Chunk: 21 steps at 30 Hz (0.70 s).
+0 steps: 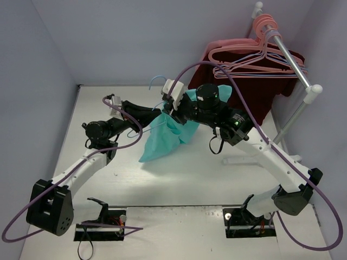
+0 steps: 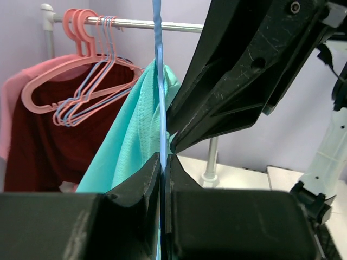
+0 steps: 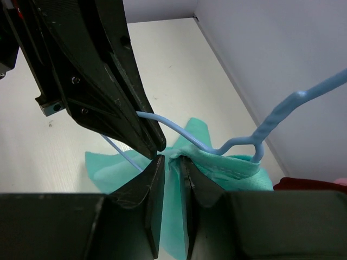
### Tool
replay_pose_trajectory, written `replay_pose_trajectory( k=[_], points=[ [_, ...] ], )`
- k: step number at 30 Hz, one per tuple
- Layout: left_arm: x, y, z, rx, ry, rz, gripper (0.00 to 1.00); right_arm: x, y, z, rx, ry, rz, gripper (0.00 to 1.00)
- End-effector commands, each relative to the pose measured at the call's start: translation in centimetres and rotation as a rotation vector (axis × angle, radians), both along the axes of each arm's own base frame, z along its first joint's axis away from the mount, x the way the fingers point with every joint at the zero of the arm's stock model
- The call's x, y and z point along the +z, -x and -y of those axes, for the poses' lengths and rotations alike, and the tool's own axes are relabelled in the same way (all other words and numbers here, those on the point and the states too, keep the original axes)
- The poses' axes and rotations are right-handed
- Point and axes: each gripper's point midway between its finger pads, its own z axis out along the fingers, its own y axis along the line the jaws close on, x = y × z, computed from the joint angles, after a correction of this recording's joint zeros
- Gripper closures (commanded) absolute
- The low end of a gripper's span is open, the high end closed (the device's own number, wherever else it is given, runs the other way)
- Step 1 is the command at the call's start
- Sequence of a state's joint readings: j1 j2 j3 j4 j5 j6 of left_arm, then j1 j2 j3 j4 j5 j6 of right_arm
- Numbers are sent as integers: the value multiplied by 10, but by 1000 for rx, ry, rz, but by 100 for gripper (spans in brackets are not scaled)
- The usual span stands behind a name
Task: Place the t-shirt on the hanger
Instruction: Place the T-shirt at the clothesline.
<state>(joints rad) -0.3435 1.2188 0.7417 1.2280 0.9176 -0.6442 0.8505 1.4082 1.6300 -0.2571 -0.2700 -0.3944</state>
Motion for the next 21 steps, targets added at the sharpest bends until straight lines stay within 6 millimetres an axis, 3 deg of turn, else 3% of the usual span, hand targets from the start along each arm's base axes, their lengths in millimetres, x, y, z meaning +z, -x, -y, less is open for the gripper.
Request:
replay_pose_trajectory(
  k=[1, 4, 8, 12, 16, 21],
  points=[
    [46, 25, -6, -51, 107, 201, 100, 22, -3, 12, -42, -37, 82, 85],
    [47, 27, -7, -63, 130, 208, 100, 23, -4, 18, -63, -33, 92, 85],
    [48, 24, -5, -61, 133, 215, 100, 31, -5, 24, -85, -42, 111, 77],
    [52, 21, -5, -55, 136, 225, 100, 36, -7, 34, -119, -40, 134, 57],
    [50, 16, -3, -61, 127, 221, 100, 41, -9, 46, -139, -35, 157, 49],
    [50, 16, -2, -62, 119, 229, 100, 56, -22, 89, -223, -27, 216, 46]
  ],
)
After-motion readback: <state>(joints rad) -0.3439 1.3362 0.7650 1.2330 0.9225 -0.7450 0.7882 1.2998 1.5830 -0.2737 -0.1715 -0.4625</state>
